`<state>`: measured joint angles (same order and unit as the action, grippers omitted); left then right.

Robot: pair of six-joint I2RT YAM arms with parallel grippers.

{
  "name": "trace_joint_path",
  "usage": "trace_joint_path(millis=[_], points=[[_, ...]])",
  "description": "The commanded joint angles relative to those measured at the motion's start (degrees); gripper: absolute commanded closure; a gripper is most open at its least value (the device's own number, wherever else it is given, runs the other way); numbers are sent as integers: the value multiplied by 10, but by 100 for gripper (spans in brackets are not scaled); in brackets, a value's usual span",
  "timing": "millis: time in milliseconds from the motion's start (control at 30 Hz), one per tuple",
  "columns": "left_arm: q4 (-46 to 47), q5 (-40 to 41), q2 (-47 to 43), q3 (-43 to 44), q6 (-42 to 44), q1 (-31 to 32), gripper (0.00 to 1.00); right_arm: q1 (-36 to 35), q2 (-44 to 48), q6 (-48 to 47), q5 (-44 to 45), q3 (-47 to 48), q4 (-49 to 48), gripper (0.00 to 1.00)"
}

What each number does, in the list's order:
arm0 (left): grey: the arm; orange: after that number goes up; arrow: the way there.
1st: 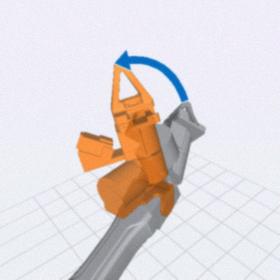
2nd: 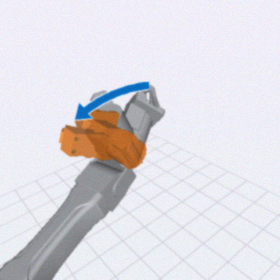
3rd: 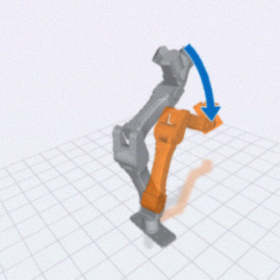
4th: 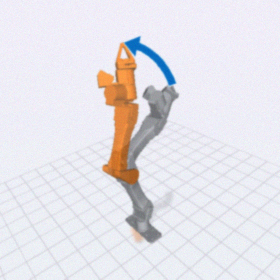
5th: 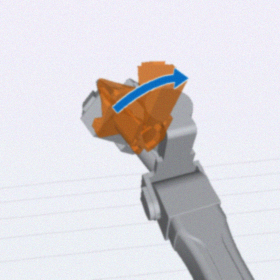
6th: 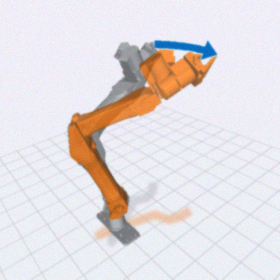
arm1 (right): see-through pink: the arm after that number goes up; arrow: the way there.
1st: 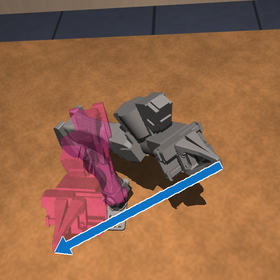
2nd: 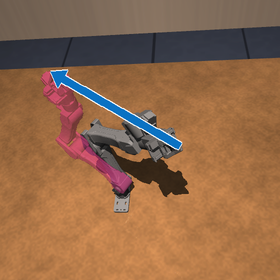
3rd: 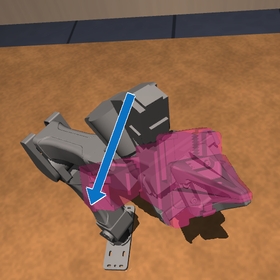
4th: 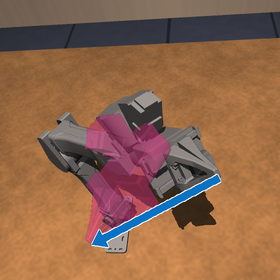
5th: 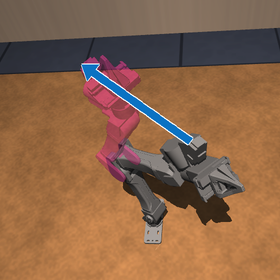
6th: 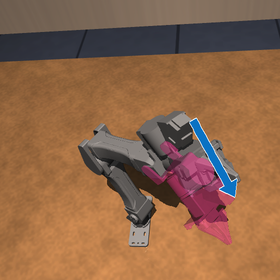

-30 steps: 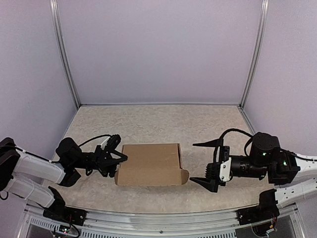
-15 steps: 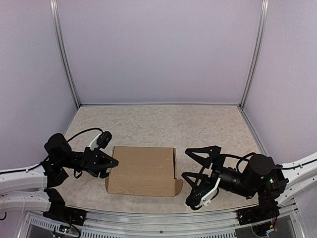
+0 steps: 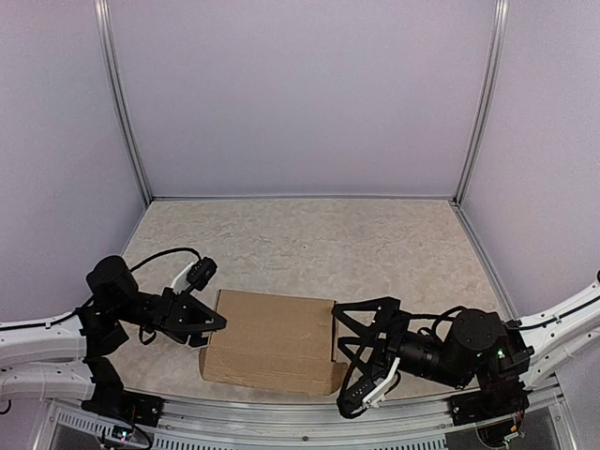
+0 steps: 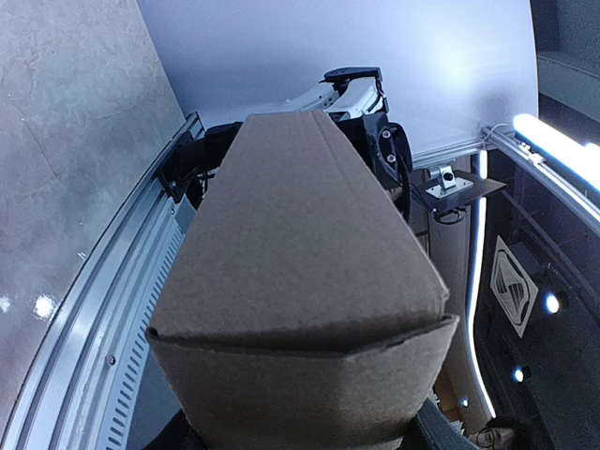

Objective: Fold the paper box

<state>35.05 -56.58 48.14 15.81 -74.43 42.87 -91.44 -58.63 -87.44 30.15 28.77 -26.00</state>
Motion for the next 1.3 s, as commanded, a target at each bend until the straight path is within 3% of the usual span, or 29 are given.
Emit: trace_joint_path(millis=[0,533,967,1133,1267], points=[[1,-3,-23,-1,13,8,57,-29,-7,-7,25,8,2,1],[1,-5,-46,-7,5,32,57,-70,-38,-67,29,41,-4,3],[-5,0,-48,-13,4,38,56,-69,-52,-81,35,38,-45,23],[-6,2,-47,-15,4,38,50,-70,-58,-81,34,36,-66,27],[-7,4,-49,-20,4,38,46,-69,-59,-79,34,33,-74,38]])
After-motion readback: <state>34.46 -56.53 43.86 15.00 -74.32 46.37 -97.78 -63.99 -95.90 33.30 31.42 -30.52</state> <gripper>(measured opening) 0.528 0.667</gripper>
